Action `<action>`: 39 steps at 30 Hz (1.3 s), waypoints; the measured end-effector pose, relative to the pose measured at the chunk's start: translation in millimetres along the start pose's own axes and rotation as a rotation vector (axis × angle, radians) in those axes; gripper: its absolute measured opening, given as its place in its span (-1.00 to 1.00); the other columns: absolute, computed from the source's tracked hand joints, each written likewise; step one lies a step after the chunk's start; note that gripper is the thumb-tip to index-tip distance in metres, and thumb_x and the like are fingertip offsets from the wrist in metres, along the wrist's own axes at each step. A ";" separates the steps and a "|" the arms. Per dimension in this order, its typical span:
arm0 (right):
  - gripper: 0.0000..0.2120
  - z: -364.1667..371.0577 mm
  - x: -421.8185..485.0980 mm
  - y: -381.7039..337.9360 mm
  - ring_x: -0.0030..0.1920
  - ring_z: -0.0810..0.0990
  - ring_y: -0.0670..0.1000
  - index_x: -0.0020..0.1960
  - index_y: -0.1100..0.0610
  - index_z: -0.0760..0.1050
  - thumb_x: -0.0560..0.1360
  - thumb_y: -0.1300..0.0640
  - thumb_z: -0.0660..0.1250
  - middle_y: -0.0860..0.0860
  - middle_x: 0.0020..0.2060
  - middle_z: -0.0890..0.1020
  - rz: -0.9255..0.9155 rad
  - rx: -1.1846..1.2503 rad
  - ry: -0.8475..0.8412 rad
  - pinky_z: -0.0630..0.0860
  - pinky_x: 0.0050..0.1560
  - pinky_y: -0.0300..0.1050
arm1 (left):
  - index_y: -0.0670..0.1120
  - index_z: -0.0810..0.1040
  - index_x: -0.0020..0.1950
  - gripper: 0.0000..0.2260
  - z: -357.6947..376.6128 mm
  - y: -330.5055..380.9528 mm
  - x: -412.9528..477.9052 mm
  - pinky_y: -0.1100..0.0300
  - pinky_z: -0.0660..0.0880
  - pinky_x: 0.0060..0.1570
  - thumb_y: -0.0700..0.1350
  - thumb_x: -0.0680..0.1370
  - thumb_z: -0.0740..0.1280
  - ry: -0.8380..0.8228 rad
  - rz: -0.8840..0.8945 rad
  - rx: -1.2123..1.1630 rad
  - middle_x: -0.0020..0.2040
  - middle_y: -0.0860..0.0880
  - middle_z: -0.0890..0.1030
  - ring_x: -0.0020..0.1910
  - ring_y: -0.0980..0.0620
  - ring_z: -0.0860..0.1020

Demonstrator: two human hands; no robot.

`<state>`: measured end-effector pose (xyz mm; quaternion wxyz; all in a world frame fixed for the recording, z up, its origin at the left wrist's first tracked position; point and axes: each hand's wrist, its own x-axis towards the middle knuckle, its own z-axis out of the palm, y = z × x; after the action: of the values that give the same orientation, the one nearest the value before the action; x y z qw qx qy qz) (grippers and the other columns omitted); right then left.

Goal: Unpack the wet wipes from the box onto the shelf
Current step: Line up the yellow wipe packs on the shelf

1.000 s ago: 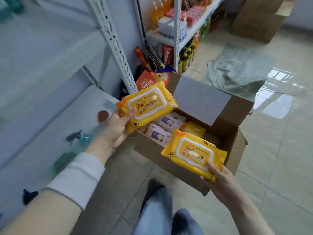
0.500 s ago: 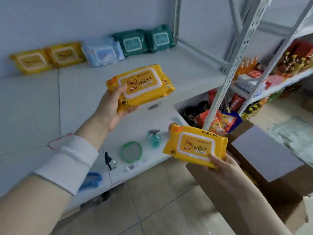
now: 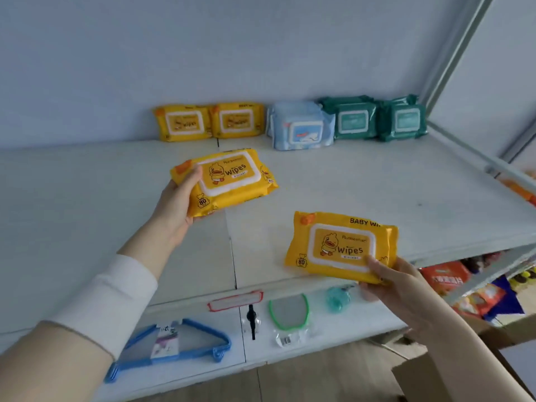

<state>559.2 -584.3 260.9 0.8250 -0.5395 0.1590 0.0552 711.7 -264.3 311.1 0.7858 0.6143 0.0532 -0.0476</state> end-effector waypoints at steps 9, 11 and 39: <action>-0.06 59.8 172.0 -40.4 -0.14 0.70 0.00 0.06 0.17 0.51 -0.26 -0.12 0.67 0.03 -0.10 0.72 -0.063 -0.143 -0.141 0.63 -0.18 -0.11 | 0.08 0.47 0.20 -0.79 -43.2 17.8 126.5 0.20 0.61 -0.26 -0.11 0.59 0.21 0.052 0.092 0.092 0.02 0.08 0.66 -0.08 0.12 0.66; -0.06 80.4 203.9 -47.4 -0.13 0.70 -0.02 0.07 0.13 0.51 -0.26 -0.12 0.67 0.00 -0.10 0.72 -0.062 -0.158 -0.169 0.64 -0.20 -0.14 | 0.08 0.47 0.21 -0.79 -56.9 20.4 149.3 0.17 0.61 -0.17 -0.08 0.58 0.23 0.061 0.110 0.115 0.05 0.07 0.66 -0.03 0.11 0.65; -0.59 217.3 395.5 -44.0 0.08 0.56 0.00 0.30 0.09 0.47 0.46 0.21 0.36 0.03 0.13 0.61 -0.501 -0.735 0.619 0.45 0.20 -0.11 | -0.16 0.41 0.26 -0.54 -117.2 33.3 310.1 0.27 0.37 -0.03 -0.14 0.42 0.46 0.214 0.365 0.709 0.04 -0.02 0.51 0.01 0.04 0.48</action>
<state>988.0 -436.9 251.7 0.4846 -0.8048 0.2315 -0.2527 1020.4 -145.4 270.9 0.5112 0.8478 0.0054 0.1412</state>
